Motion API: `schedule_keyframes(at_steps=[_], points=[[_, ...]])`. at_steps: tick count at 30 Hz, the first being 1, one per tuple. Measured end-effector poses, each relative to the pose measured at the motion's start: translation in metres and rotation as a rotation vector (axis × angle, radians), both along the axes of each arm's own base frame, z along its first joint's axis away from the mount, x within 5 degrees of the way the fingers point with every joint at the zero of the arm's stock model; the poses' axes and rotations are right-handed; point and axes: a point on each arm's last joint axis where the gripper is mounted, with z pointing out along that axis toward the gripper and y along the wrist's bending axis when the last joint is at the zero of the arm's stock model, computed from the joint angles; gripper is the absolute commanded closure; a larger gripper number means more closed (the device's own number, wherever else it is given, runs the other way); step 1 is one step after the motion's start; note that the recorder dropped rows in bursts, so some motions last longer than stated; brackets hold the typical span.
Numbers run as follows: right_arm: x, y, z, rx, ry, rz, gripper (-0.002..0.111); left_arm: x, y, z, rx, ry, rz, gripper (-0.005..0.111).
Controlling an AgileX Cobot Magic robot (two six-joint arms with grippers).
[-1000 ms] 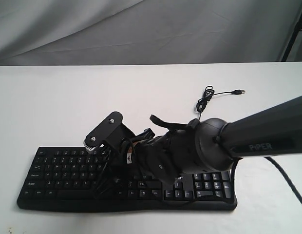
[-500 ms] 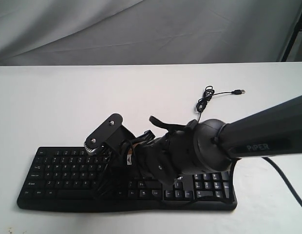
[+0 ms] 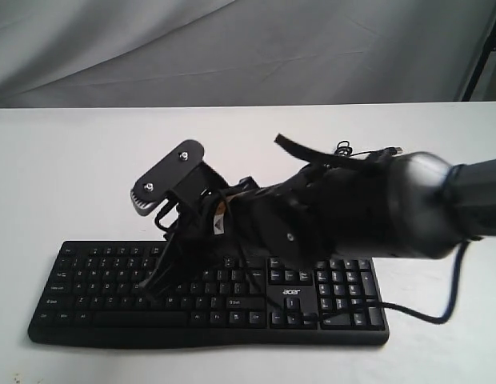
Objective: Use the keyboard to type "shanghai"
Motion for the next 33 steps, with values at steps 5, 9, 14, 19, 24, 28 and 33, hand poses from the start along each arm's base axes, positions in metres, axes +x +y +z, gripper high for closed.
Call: schedule_keyframes(at_steps=[5,9,14,19,24,28,33], points=[[-0.029,-0.028,0.035,0.084,-0.089,0.018,0.108,0.000,0.000,0.000,0.000,0.000,0.000,0.107],[-0.072,-0.063,0.062,0.228,-0.182,0.029,0.108,0.000,0.000,0.000,0.000,0.000,0.000,0.107],[-0.111,-0.115,0.068,0.319,-0.165,-0.014,0.108,0.000,0.000,0.000,0.000,0.000,0.000,0.107],[-0.135,-0.148,0.055,0.296,-0.108,-0.019,0.108,0.000,0.000,0.000,0.000,0.000,0.000,0.107],[-0.150,-0.169,0.053,0.331,-0.129,-0.017,0.108,0.000,0.000,0.000,0.000,0.000,0.000,0.107],[-0.157,-0.179,0.056,0.371,-0.155,-0.015,0.108,0.000,0.000,0.000,0.000,0.000,0.000,0.107],[-0.166,-0.195,0.062,0.445,-0.209,-0.024,0.108,0.000,0.000,0.000,0.000,0.000,0.000,0.107]])
